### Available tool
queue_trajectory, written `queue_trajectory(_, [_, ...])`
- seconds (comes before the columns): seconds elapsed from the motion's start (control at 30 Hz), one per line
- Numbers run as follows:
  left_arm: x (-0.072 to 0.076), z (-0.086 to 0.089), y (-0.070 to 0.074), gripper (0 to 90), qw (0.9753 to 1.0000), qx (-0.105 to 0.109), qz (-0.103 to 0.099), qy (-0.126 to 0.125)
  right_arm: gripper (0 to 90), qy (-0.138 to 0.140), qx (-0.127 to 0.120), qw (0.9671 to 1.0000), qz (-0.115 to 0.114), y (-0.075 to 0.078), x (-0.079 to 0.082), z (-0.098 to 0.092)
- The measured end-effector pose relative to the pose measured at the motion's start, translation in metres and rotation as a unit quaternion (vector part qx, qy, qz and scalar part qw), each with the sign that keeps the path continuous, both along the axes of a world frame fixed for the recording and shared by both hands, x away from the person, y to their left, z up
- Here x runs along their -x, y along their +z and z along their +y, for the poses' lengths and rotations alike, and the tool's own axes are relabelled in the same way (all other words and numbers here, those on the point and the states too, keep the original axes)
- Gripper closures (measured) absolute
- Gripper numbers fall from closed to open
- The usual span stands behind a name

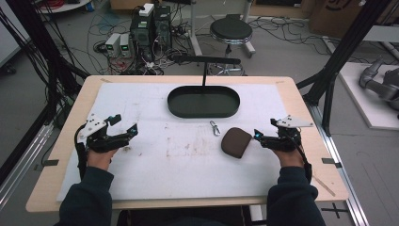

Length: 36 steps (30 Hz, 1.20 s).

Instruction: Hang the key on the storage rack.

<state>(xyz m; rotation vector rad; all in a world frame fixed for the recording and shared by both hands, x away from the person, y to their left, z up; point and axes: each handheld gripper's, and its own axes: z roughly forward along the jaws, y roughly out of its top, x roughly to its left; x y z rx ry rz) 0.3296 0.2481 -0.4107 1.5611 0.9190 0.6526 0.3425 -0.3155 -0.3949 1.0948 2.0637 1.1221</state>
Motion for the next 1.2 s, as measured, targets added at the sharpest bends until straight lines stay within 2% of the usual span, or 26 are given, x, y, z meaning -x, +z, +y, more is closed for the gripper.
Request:
queue_trajectory(0.4, [-0.002, -0.002, -0.002, 20.0, 1.0000, -0.002, 0.005, 0.003, 20.3, 0.009, -0.006, 0.9999, 0.004, -0.002, -0.002, 0.003])
queue_trajectory(0.57, [-0.003, -0.002, -0.003, 20.6, 1.0000, -0.004, 0.009, -0.001, 20.6, 0.028, -0.007, 0.9996, 0.007, -0.002, -0.004, 0.014])
queue_trajectory(0.6, [-0.004, -0.002, -0.004, 21.2, 0.9999, -0.005, 0.011, -0.002, 28.0, 0.044, -0.003, 0.9990, 0.009, -0.001, -0.005, 0.020])
queue_trajectory(0.73, [-0.004, -0.003, -0.005, 21.7, 0.9999, -0.008, 0.014, -0.003, 29.6, 0.056, -0.003, 0.9984, 0.006, 0.001, -0.008, 0.030])
queue_trajectory(0.8, [-0.004, -0.003, -0.005, 21.7, 0.9999, -0.007, 0.014, -0.005, 34.4, 0.064, -0.009, 0.9979, 0.008, 0.003, -0.010, 0.036])
queue_trajectory(0.93, [-0.004, -0.004, -0.006, 21.7, 0.9998, -0.010, 0.016, -0.009, 31.0, 0.071, -0.015, 0.9973, 0.011, 0.008, -0.014, 0.051])
queue_trajectory(1.03, [-0.004, -0.004, -0.007, 21.7, 0.9998, -0.008, 0.016, -0.010, 22.2, 0.079, -0.004, 0.9967, 0.015, 0.009, -0.024, 0.067])
queue_trajectory(1.2, [-0.006, -0.006, -0.009, 21.7, 0.9996, -0.012, 0.020, -0.018, 21.4, 0.096, 0.014, 0.9950, 0.025, 0.006, -0.037, 0.087])
